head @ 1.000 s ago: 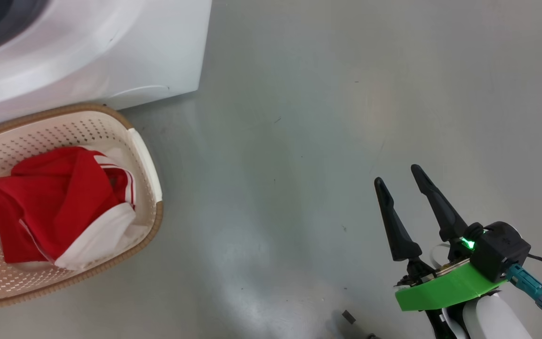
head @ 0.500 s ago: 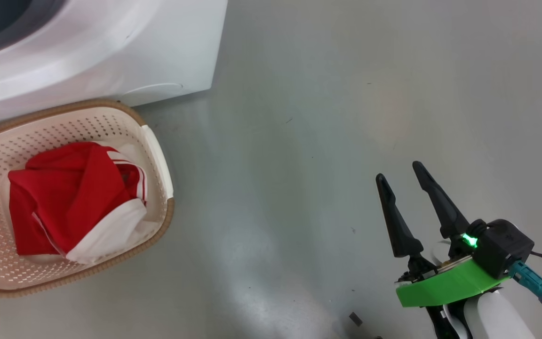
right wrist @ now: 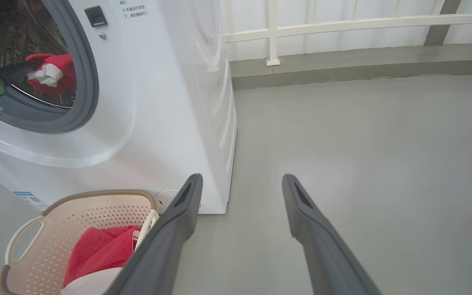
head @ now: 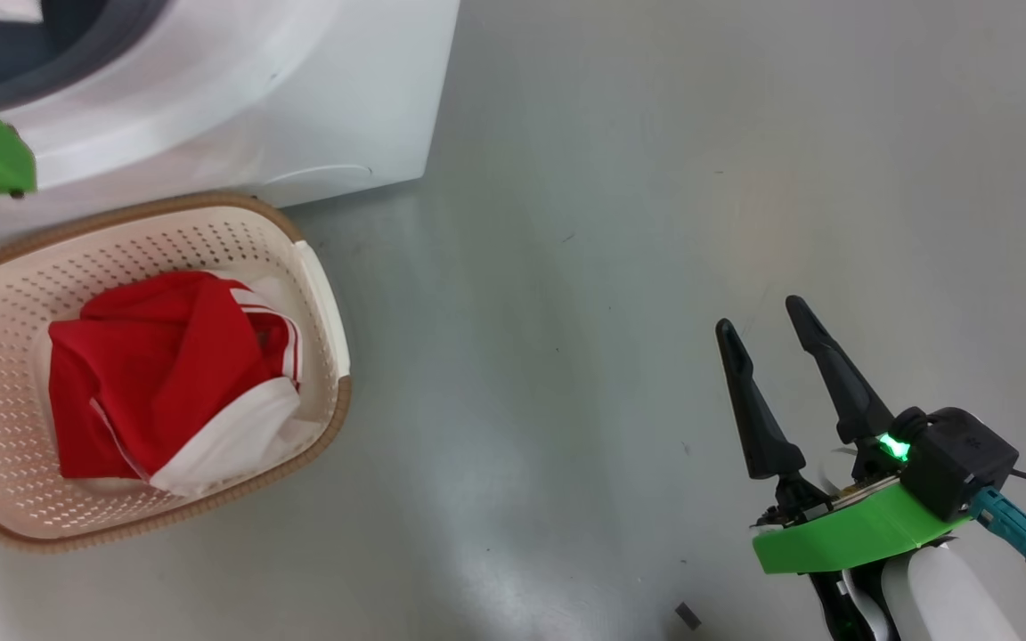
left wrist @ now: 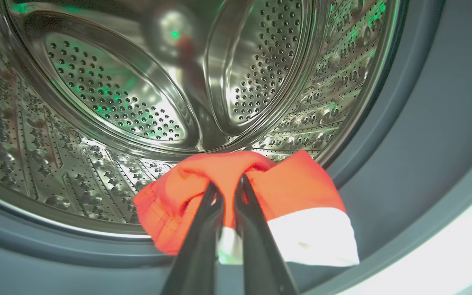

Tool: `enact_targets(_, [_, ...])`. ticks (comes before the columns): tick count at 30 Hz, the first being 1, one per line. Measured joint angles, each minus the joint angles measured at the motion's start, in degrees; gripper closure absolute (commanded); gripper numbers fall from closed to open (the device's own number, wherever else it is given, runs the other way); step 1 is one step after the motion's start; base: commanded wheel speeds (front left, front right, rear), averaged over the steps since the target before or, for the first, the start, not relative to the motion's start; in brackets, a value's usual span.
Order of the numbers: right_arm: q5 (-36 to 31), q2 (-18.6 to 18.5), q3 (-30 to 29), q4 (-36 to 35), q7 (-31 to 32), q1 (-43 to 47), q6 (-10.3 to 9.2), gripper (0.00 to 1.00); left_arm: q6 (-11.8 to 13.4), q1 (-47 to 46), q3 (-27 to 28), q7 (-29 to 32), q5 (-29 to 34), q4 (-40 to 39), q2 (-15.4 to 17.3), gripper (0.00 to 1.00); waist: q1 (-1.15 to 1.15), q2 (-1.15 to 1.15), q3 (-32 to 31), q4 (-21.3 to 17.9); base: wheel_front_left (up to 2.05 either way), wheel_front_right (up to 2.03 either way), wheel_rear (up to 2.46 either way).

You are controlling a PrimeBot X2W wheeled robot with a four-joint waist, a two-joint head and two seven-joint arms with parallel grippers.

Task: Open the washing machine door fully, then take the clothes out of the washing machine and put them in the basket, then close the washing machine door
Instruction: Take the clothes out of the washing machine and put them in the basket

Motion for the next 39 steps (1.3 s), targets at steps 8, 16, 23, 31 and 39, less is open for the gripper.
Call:
enact_targets(8, [0.0, 0.0, -0.9, -0.1, 0.0, 0.0, 0.00, 0.00, 1.5, 8.0, 0.8, -0.2, -0.5, -8.5, -0.1, 1.00, 0.00, 0.00, -1.8, 1.2, 0.00, 0.00, 0.00])
enact_targets(16, [-0.1, 0.0, -1.6, -0.5, 0.0, 0.0, 0.00, 0.00, 3.1, 12.2, 0.9, 0.2, -1.0, -15.3, -0.2, 1.00, 0.00, 0.00, -3.1, 2.5, 0.00, 0.00, 0.00])
enact_targets(23, [-0.1, -0.1, -2.0, -0.6, 0.0, 0.0, 0.00, 0.00, 4.8, 16.2, 0.6, 1.0, -1.0, -22.2, -0.2, 1.00, 0.00, 0.00, -3.9, 3.3, 0.00, 0.00, 0.00])
enact_targets(31, [-0.1, -0.1, -3.8, -1.2, 0.0, 0.0, 0.00, 0.00, 6.2, 20.7, 0.3, 2.2, -1.2, -30.5, -0.3, 1.00, 0.00, 0.00, -5.1, 4.9, 0.00, 0.00, 0.00])
enact_targets(39, [-0.6, -0.1, -5.4, -1.6, 0.0, 0.2, 0.00, 0.00, 8.1, 25.7, 0.3, 2.8, -2.1, -37.4, -0.4, 1.00, 0.00, 0.00, -7.3, 6.5, 0.00, 0.00, 0.00])
